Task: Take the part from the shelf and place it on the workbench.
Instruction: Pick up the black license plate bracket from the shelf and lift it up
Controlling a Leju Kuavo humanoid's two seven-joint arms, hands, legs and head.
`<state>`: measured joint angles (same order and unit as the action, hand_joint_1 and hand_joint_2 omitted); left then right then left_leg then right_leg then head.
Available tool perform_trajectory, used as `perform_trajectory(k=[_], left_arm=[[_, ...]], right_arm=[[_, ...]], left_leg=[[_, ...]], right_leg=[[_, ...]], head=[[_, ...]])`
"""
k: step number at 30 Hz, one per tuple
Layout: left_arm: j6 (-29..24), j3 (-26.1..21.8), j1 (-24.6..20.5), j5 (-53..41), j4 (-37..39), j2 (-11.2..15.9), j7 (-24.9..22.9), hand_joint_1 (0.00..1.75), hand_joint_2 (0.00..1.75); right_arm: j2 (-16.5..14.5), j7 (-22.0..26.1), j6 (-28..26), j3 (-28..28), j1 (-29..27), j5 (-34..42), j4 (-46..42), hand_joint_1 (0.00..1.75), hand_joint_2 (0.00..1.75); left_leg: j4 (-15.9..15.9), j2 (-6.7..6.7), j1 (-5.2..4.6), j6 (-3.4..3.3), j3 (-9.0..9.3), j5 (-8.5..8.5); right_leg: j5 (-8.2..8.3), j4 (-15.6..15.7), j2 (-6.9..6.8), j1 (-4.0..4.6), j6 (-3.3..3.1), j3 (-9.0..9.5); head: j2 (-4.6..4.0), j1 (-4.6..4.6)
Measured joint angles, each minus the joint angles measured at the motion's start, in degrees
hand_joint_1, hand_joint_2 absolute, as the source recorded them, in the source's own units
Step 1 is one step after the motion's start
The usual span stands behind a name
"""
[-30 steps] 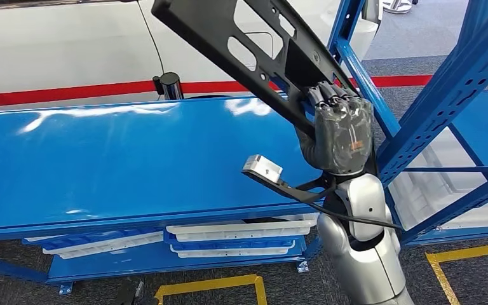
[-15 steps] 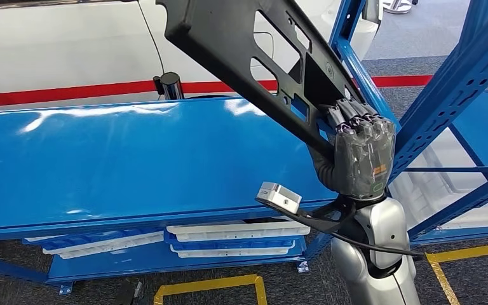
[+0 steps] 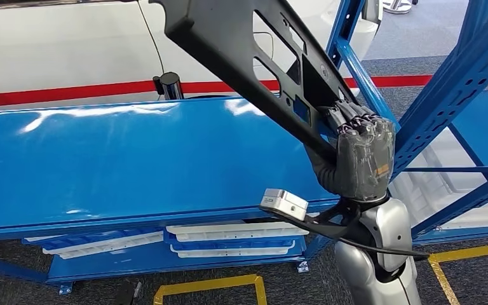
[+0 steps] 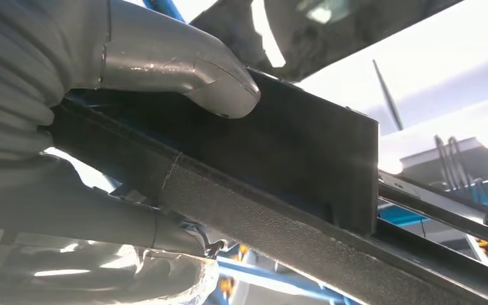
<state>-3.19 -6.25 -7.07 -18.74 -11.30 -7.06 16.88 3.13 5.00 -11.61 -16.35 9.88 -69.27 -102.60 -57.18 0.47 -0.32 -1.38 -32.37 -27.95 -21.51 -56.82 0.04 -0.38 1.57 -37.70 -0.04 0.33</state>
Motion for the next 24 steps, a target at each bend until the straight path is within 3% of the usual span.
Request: perform_trajectory(k=[9, 16, 20, 22, 24], left_arm=[[0.4, -0.6, 0.0, -1.4, 0.0, 0.0, -2.8, 0.0, 1.75], [0.4, -0.6, 0.0, -3.8, 0.0, 0.3, -4.9, 0.0, 1.75], [0.6, -0.6, 0.0, -4.0, 0.0, 0.4, -5.4, 0.0, 1.75], [0.6, -0.6, -0.1, -4.1, -0.1, 0.4, -5.7, 0.0, 1.75], [0.6, -0.6, -0.2, -4.1, -0.2, 0.3, -5.9, 0.0, 1.75]], right_arm=[[0.8, 5.8, 6.3, 0.4, -2.3, 26.7, -5.2, 1.54, 1.75], [3.1, 4.0, 8.4, 1.9, -4.0, 28.3, -7.6, 1.54, 1.75], [4.1, 3.5, 8.7, 2.1, -4.6, 28.4, -7.2, 1.54, 1.75], [4.6, 3.5, 8.7, 2.2, -4.6, 28.4, -6.9, 1.54, 1.75], [5.3, 3.4, 8.7, 2.2, -4.5, 28.4, -6.3, 1.54, 1.75]], left_leg=[[0.0, 0.0, 0.0, 0.0, 0.0, -0.01], [-0.1, 0.0, -0.37, -0.53, 0.18, -0.38], [0.3, 0.04, -0.52, -1.34, 0.77, 0.07], [1.1, 0.22, -0.16, -1.92, 1.54, 0.82], [1.6, 0.36, 0.05, -2.26, 1.83, 1.23]], right_leg=[[0.0, 0.0, 0.0, 0.0, 0.0, 0.0], [-0.08, 0.1, -0.01, -0.44, 0.29, 0.34], [0.11, 0.2, -0.02, -0.7, 0.78, 0.69], [-1.2, -1.5, -0.01, -0.61, 0.76, 0.03], [-4.57, -7.7, -0.02, -0.62, 0.27, -2.44]], head=[[0.0, 0.0], [0.0, 0.02], [0.0, -0.01], [0.0, 0.02], [0.0, 0.06]])
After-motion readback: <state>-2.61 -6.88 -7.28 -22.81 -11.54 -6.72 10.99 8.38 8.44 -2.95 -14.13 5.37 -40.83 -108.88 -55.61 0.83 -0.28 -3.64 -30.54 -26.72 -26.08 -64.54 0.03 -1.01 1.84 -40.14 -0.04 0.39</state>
